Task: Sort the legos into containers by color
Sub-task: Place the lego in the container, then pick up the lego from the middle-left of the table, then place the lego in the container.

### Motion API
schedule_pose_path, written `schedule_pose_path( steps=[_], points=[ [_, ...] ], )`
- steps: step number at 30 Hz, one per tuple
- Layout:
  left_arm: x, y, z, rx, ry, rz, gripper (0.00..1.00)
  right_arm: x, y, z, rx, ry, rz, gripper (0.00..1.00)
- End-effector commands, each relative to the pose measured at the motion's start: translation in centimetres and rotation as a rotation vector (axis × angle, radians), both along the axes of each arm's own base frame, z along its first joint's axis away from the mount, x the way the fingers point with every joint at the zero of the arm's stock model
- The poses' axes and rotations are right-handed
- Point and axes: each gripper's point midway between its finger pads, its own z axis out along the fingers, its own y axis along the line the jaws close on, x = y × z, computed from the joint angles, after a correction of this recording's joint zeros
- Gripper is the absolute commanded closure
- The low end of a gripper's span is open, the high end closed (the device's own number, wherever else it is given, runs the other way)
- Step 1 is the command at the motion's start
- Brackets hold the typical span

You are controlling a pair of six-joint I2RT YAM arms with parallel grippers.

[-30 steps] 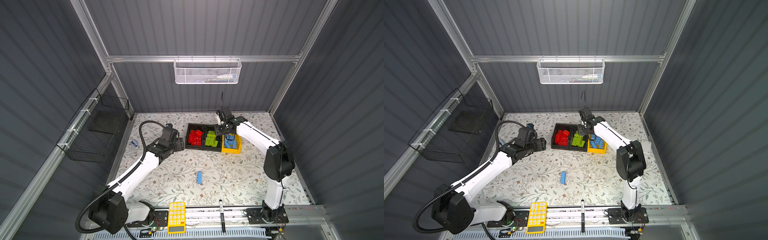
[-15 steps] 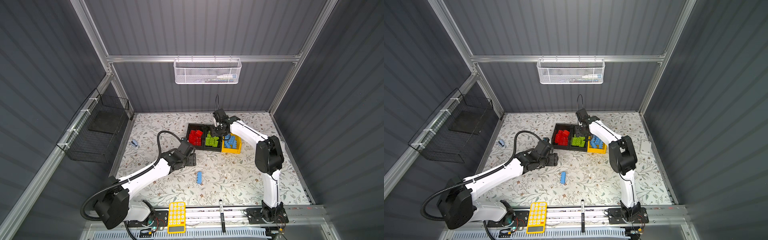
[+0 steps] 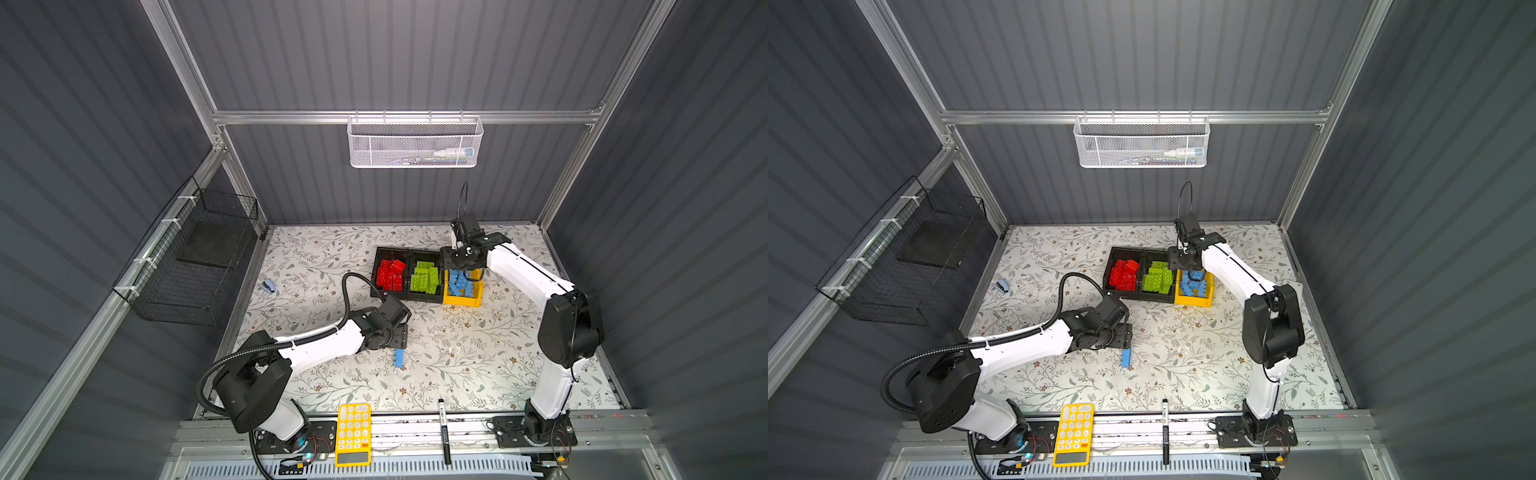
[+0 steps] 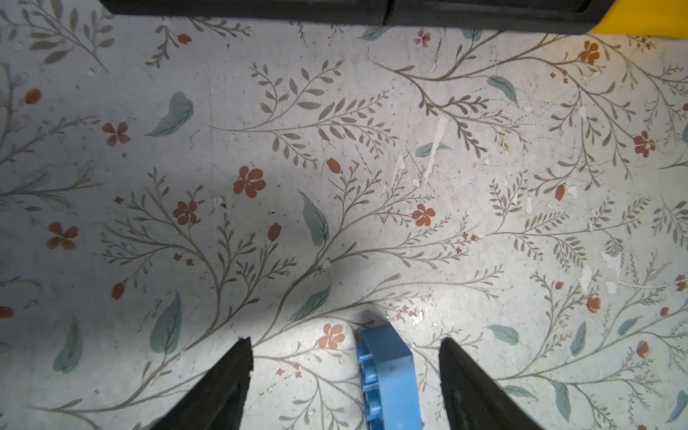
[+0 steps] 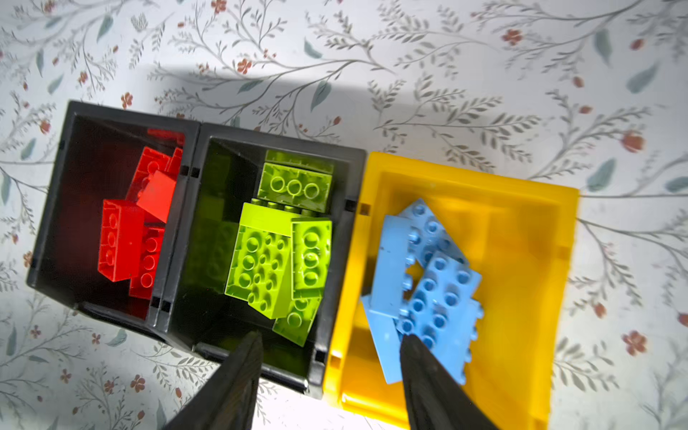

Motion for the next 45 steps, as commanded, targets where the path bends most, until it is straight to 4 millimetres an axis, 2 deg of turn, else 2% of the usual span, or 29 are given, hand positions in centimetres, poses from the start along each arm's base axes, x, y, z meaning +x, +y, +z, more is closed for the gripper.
schedule_pose_path(
  steps=[1,9,17,22,28,31,39,41,45],
  points=[
    [-1.1,-0.4,-1.4,-0.006,0.054,0.002,0.22,-0.4,-1.0,-0.5,-0.007,0.006,-0.035,0.39],
    [-2.4,-0.7,-3.0,0.060,0.110,-0.038,0.30,-1.1,-1.3,-2.0,0.009,0.042,-0.050,0.39],
    [-2.3,-0.9,-3.4,0.083,0.123,-0.043,0.57,-1.6,-1.7,-2.1,0.005,0.044,-0.063,0.40],
    [-1.4,-1.5,-2.0,0.081,0.087,-0.058,0.73,-2.0,-2.0,-1.9,0.009,0.040,-0.072,0.40],
    [0.5,-2.4,1.2,0.071,0.005,-0.087,0.82,-3.0,-2.8,-2.0,-0.003,0.046,-0.090,0.40],
    [2.0,-2.7,3.4,0.052,-0.050,-0.098,0.84,-3.8,-3.7,-2.1,0.009,0.047,-0.119,0.40],
    [7.8,-4.8,10.5,0.041,-0.221,-0.201,0.84,-7.1,-6.9,-2.6,0.052,0.045,-0.228,0.40],
    [9.6,-5.9,12.4,0.020,-0.269,-0.234,0.84,-8.2,-7.3,-2.8,0.075,0.045,-0.249,0.40],
    [13.0,-8.5,14.7,-0.012,-0.341,-0.290,0.84,-10.5,-7.8,-3.3,0.115,0.048,-0.287,0.40]
  ],
)
